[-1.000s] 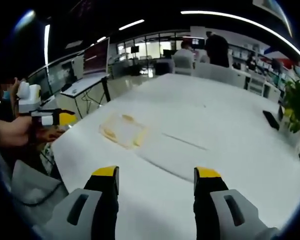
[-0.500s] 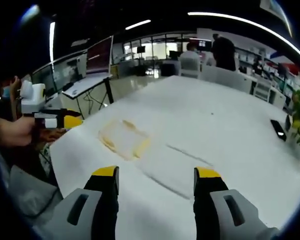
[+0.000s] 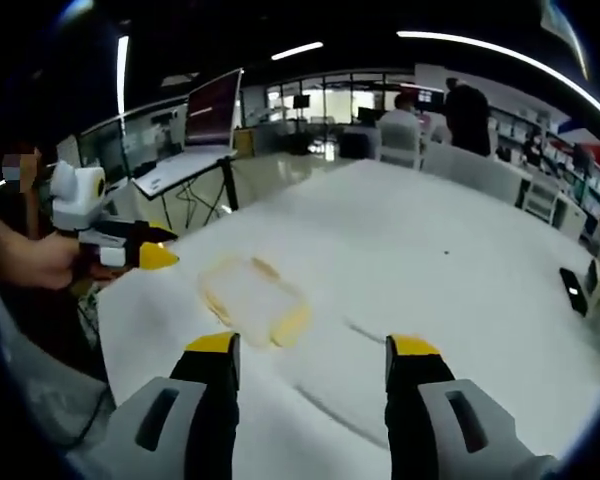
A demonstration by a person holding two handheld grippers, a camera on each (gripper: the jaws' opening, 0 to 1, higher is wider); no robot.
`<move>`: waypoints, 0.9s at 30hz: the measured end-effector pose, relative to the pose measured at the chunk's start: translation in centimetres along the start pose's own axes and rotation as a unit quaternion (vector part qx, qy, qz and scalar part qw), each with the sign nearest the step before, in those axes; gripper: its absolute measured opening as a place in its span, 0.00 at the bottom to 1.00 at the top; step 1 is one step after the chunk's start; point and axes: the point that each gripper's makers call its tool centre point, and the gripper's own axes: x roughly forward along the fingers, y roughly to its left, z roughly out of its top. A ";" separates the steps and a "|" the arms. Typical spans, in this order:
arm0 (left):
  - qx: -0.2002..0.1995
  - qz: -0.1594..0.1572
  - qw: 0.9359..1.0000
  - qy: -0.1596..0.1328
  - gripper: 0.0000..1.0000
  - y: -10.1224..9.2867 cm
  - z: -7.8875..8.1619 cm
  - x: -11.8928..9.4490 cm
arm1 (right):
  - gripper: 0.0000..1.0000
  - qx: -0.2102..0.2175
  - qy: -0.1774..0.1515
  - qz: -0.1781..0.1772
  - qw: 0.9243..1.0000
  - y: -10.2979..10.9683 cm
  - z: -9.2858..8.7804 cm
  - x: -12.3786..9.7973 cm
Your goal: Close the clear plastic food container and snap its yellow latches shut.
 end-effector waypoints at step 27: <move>0.267 -0.193 0.937 0.117 0.40 2.1 -0.3 3.4 | 0.60 -0.199 0.021 0.163 0.966 4.1 5.3 5.2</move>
